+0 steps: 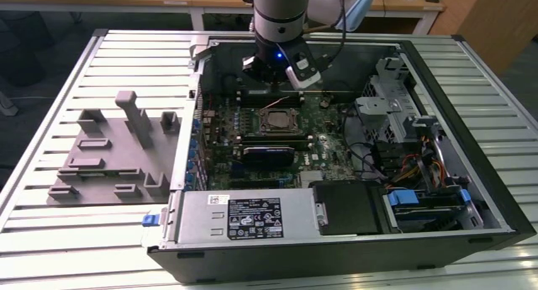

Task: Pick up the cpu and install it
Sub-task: 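Install the first cpu locking lever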

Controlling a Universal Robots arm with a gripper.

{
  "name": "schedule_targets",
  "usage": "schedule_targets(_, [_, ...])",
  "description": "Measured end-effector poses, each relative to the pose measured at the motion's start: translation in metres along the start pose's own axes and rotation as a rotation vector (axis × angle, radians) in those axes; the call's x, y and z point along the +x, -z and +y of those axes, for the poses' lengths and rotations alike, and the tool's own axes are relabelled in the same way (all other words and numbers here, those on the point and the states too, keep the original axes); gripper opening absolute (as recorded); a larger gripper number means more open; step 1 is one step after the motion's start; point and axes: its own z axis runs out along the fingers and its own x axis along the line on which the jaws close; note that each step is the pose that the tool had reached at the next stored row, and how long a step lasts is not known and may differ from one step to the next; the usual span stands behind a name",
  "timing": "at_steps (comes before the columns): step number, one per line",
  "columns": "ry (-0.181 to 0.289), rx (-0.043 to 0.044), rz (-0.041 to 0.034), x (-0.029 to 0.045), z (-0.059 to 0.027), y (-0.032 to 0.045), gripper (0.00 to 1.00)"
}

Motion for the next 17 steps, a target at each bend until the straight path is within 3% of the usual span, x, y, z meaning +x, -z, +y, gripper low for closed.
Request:
schedule_targets(3, [0.000,0.0072,-0.0053,0.0000,-0.0001,-0.0006,0.11])
schedule_targets(5, [0.001,0.0099,-0.0141,0.0001,-0.0004,-0.0014,0.11])
schedule_targets(9, [0.002,0.0111,-0.0254,0.0002,-0.0011,-0.0039,0.11])
schedule_targets(17, [0.001,0.0130,-0.0299,0.0004,-0.0022,-0.0079,0.11])
